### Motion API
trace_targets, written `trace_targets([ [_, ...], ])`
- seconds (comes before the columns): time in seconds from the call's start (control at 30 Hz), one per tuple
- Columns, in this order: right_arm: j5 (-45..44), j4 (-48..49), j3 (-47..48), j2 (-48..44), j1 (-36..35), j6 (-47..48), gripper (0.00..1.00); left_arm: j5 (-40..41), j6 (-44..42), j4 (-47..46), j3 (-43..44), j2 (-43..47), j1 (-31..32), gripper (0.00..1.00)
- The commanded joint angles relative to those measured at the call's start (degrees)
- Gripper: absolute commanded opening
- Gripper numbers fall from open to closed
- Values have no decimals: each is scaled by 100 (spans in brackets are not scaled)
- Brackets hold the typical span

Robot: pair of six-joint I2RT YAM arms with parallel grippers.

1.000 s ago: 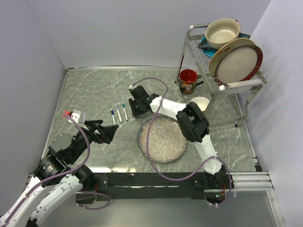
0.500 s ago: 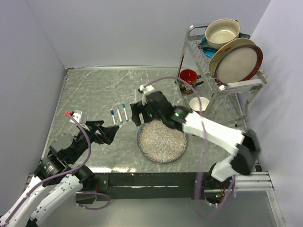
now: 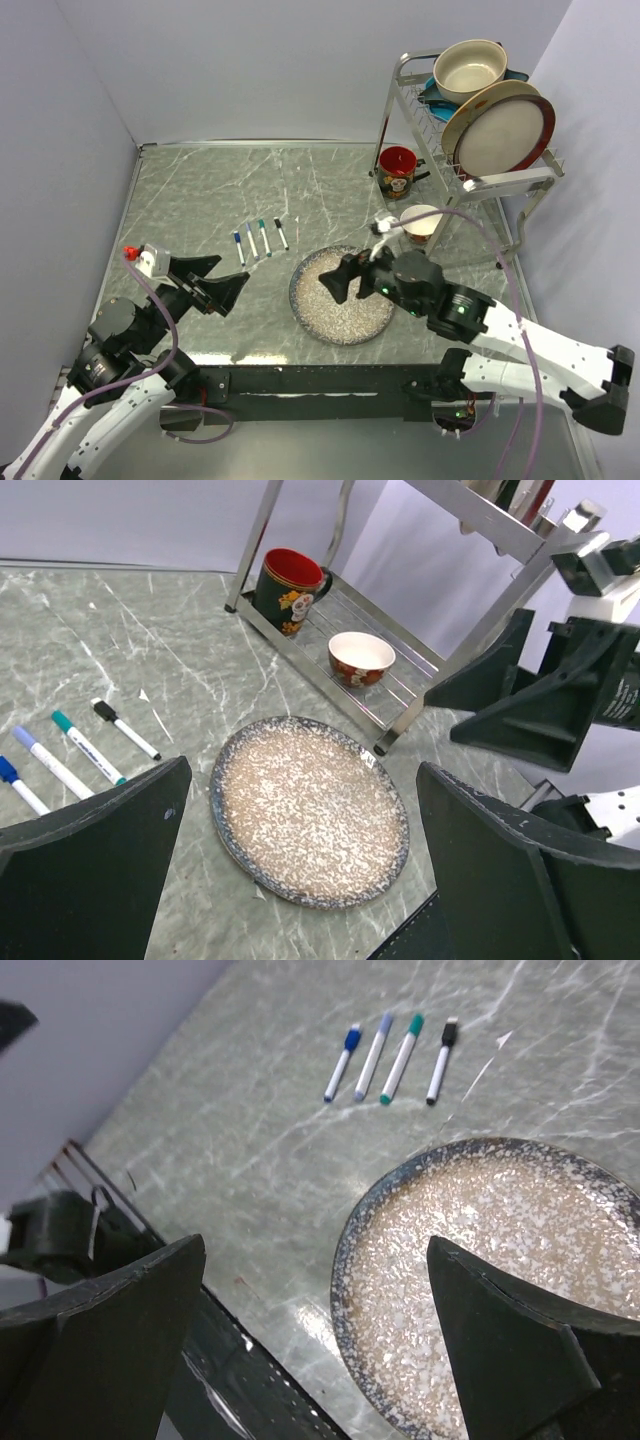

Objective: Insert the pens into the pen caps

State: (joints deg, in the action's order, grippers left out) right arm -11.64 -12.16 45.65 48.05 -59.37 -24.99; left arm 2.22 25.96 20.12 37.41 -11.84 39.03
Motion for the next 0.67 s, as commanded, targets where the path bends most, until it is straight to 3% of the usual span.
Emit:
trace_targets([
  [0.0,-602,557,-310,-489,-30,-278,100,-248,-117,-228,-14,-143,-9,99],
  [0.63,-796,794,-601,-1104,-22,-216,100,-266,-117,-149,30,-442,-18,99],
])
